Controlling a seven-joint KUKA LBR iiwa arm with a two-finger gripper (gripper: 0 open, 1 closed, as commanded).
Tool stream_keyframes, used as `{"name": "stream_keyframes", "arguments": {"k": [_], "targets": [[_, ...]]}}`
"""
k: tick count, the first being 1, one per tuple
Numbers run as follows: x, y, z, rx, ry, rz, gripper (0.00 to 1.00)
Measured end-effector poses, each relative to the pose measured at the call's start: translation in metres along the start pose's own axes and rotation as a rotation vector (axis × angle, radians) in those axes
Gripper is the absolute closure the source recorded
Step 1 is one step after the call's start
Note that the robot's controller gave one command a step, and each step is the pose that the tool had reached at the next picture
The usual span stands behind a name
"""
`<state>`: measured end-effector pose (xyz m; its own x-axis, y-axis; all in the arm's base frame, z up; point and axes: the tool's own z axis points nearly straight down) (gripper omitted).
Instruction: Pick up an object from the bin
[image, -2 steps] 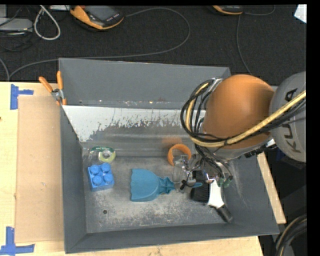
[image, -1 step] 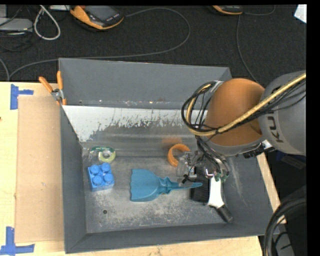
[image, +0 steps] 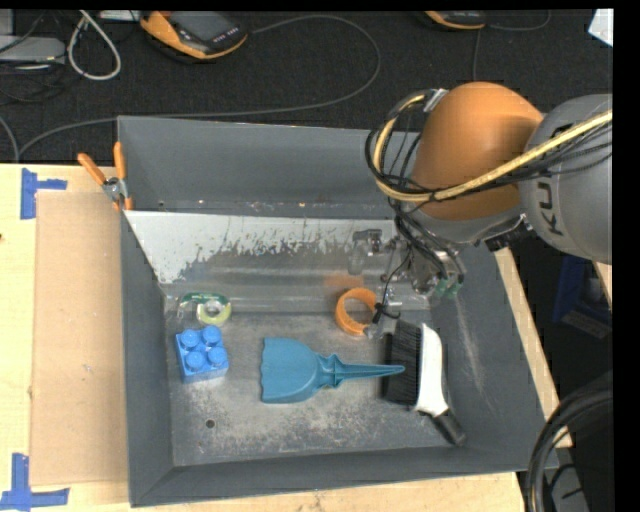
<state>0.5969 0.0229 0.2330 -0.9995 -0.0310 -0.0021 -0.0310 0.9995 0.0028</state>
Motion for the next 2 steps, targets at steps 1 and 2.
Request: {"name": "stream_keyframes", "arguments": {"k": [1, 2], "targets": [[0.000, 0.000, 0.000, 0.000, 0.001, 0.001, 0.00], [-0.024, -0.029, 0.096, 0.000, 0.000, -0.048, 0.00]]}}
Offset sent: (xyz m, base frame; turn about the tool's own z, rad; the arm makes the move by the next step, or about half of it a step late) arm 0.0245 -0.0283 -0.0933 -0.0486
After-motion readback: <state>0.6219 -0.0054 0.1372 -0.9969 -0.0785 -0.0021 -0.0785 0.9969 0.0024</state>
